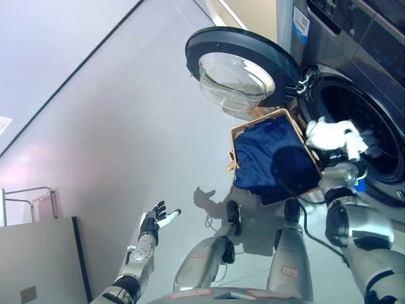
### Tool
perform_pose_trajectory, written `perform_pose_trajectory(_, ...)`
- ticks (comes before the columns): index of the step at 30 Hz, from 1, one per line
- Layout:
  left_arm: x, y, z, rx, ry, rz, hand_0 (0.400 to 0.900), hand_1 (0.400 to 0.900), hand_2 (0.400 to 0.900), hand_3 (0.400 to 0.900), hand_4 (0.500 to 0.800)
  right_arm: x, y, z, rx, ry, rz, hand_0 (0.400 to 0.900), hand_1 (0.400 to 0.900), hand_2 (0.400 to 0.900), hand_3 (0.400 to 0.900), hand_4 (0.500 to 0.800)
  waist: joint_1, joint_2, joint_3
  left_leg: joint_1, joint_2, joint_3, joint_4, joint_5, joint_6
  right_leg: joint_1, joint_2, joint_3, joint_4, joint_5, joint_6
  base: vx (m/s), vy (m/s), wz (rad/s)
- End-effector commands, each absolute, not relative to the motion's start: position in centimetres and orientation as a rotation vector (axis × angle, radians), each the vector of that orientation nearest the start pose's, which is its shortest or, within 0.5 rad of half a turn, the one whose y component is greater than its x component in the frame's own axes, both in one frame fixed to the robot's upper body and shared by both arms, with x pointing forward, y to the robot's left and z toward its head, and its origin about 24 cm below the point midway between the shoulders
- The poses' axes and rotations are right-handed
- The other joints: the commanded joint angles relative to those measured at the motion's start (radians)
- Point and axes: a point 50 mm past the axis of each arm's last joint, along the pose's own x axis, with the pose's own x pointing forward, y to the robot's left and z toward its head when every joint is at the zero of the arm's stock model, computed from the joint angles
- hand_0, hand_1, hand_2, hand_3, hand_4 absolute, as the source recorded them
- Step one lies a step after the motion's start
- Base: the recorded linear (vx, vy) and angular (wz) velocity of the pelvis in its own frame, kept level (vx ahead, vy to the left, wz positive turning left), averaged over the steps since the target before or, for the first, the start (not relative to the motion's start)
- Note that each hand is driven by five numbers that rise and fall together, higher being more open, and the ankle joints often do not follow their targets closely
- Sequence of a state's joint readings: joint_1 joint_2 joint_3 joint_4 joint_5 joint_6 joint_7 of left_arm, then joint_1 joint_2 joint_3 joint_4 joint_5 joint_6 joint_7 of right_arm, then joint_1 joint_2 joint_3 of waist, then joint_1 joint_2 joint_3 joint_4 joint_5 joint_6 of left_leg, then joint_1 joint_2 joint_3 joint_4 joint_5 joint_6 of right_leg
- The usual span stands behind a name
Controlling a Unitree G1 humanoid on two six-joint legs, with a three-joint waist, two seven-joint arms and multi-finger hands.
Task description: Put the clothes in the basket into the washing machine.
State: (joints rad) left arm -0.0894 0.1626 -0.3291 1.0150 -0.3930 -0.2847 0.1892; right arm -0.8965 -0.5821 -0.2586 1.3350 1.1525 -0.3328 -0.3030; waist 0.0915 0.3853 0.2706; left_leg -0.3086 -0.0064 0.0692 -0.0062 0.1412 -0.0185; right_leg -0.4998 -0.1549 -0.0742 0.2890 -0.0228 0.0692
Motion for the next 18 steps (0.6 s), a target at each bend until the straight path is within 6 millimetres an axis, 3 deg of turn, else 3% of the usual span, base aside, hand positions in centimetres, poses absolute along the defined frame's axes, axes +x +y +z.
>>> perform_pose_trajectory(1, 16.2, 20.7, -13.0, 0.086, 0.727, 0.238, 0.9, 0.9, 0.9, 0.9, 0.8, 34.9, -37.3, 20.2, 0.784, -0.462, -0.881, 0.4, 0.4, 0.4, 0.4, 0.5, 0.003, -0.058, -0.096, -0.044, -0.003, -0.063, 0.06, -0.101, -0.042, 0.158, -0.013, -0.017, -0.246, 0.033, 0.023, 0.02, -0.022, 0.09)
perform_pose_trajectory(2, 16.2, 20.8, -12.9, 0.085, 0.724, 0.239, 0.9, 0.9, 0.9, 0.9, 0.8, 35.0, -37.3, 21.8, 0.749, -0.49, -0.857, 0.4, 0.4, 0.4, 0.4, 0.5, 0.006, -0.059, -0.099, -0.04, -0.001, -0.067, 0.049, -0.092, -0.045, 0.155, -0.011, -0.018, -0.243, 0.032, 0.022, 0.0, -0.014, 0.06)
perform_pose_trajectory(3, 16.3, 20.7, -12.9, 0.081, 0.722, 0.239, 0.9, 0.9, 0.9, 0.9, 0.8, 35.1, -37.3, 22.0, 0.748, -0.492, -0.855, 0.4, 0.4, 0.4, 0.4, 0.5, 0.005, -0.056, -0.098, -0.044, -0.001, -0.067, 0.046, -0.084, -0.045, 0.15, -0.01, -0.018, -0.244, 0.039, 0.022, 0.03, -0.042, 0.1)
perform_pose_trajectory(4, 16.3, 21.0, -12.8, 0.081, 0.723, 0.244, 0.9, 0.9, 0.9, 0.9, 0.8, 35.1, -37.4, 24.6, 0.726, -0.555, -0.83, 0.582, 0.582, 0.582, 0.582, 0.609, 0.01, -0.061, -0.103, -0.032, 0.006, -0.071, 0.025, -0.076, -0.053, 0.154, -0.006, -0.024, -0.241, 0.028, 0.019, 0.0, -0.052, 0.12)
perform_pose_trajectory(5, 16.4, 20.9, -12.8, 0.073, 0.717, 0.243, 0.9, 0.9, 0.9, 0.9, 0.8, 35.1, -37.2, 25.2, 0.733, -0.577, -0.813, 0.9, 0.9, 0.9, 0.9, 0.8, 0.01, -0.06, -0.104, -0.034, 0.011, -0.074, 0.014, -0.061, -0.055, 0.15, -0.003, -0.028, -0.243, 0.033, 0.018, 0.03, -0.07, 0.16)
perform_pose_trajectory(7, 16.5, 20.9, -12.7, 0.065, 0.71, 0.239, 0.9, 0.9, 0.9, 0.9, 0.8, 35.0, -37.4, 25.0, 0.704, -0.567, -0.814, 0.9, 0.9, 0.9, 0.9, 0.8, 0.014, -0.064, -0.108, -0.027, 0.019, -0.083, -0.003, -0.048, -0.06, 0.154, 0.002, -0.037, -0.24, 0.026, 0.015, 0.02, -0.066, 0.1)
perform_pose_trajectory(10, 16.5, 21.0, -12.8, 0.068, 0.718, 0.245, 0.9, 0.9, 0.9, 0.9, 0.8, 35.1, -37.5, 23.0, 0.681, -0.482, -0.855, 0.9, 0.9, 0.9, 0.9, 0.8, 0.013, -0.074, -0.111, -0.01, 0.029, -0.098, -0.019, -0.039, -0.064, 0.169, 0.011, -0.045, -0.234, 0.014, 0.009, 0.04, -0.073, 0.08)
perform_pose_trajectory(14, 16.2, 20.7, -13.1, 0.056, 0.743, 0.237, 0.9, 0.9, 0.9, 0.9, 0.8, 35.0, -37.2, 17.3, 0.62, -0.257, -0.882, 0.9, 0.9, 0.9, 0.9, 0.8, 0.005, -0.091, -0.12, 0.004, 0.035, -0.104, -0.016, -0.045, -0.064, 0.2, 0.013, -0.058, -0.249, 0.015, 0.007, 0.03, -0.033, 0.01)
perform_pose_trajectory(18, 15.6, 20.1, -13.6, 0.057, 0.778, 0.193, 0.9, 0.9, 0.9, 0.9, 0.8, 33.4, -36.2, 9.6, 0.486, 0.039, -0.892, 0.9, 0.9, 0.9, 0.9, 0.8, 0.004, -0.119, -0.138, 0.027, 0.042, -0.105, -0.001, -0.068, -0.062, 0.245, 0.013, -0.062, -0.278, 0.017, 0.01, 0.04, -0.022, -0.04)
